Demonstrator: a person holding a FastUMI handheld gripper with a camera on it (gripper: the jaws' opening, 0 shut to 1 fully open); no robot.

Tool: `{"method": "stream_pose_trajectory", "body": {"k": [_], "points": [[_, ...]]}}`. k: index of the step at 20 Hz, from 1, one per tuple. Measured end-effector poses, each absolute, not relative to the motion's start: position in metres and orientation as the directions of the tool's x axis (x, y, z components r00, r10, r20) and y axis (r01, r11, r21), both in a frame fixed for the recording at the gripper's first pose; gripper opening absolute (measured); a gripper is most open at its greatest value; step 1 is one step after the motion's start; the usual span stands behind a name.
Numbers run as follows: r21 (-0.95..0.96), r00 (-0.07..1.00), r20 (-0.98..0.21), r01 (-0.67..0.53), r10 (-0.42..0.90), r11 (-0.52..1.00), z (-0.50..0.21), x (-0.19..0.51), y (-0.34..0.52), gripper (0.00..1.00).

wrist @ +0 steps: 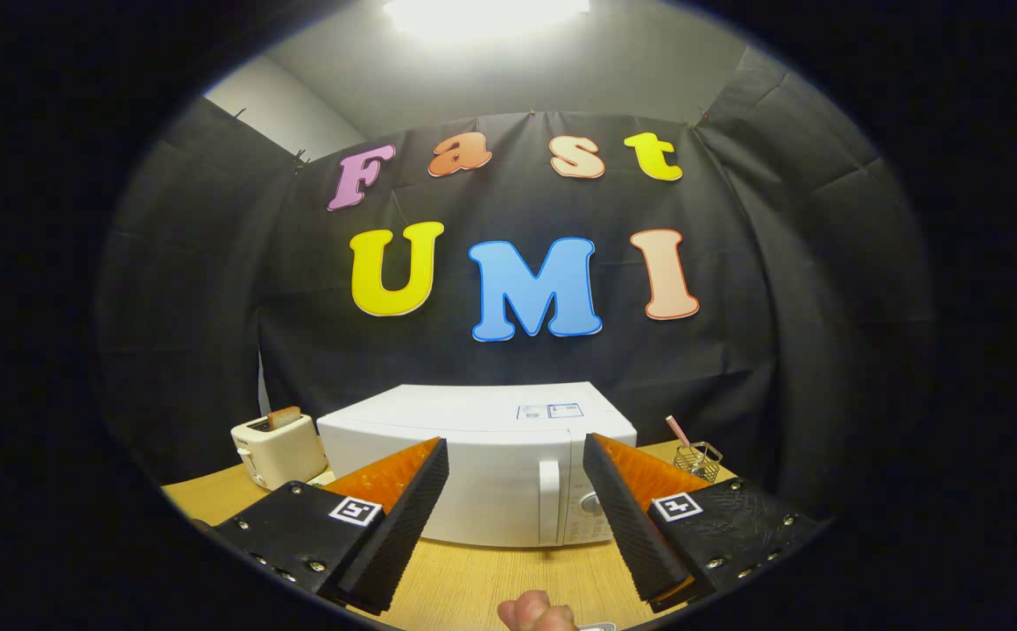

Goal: Open the microwave, put the food inside, and close the microwave door.

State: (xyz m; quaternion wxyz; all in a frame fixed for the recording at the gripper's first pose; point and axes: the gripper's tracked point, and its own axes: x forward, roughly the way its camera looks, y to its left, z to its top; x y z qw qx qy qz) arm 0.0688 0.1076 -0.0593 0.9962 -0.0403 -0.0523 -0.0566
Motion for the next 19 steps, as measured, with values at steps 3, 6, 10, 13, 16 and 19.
{"method": "stream_pose_trajectory", "body": {"k": [3, 6, 10, 13, 16, 19], "points": [[-0.050, 0.990, 0.094, 0.107, -0.102, 0.993, -0.035, 0.068, 0.111, 0.97], [-0.018, 0.990, 0.096, 0.101, -0.099, 0.995, -0.004, 0.068, 0.113, 0.97], [0.013, 0.990, 0.103, 0.095, -0.096, 0.995, 0.029, 0.068, 0.113, 0.97], [-0.005, 0.988, 0.116, 0.100, -0.098, 0.995, 0.043, 0.066, 0.114, 0.97], [-0.005, 0.992, 0.100, 0.084, -0.083, 0.996, 0.038, 0.065, 0.114, 0.97], [0.010, 0.993, 0.093, 0.078, -0.078, 0.997, 0.033, 0.059, 0.109, 0.97]]}}
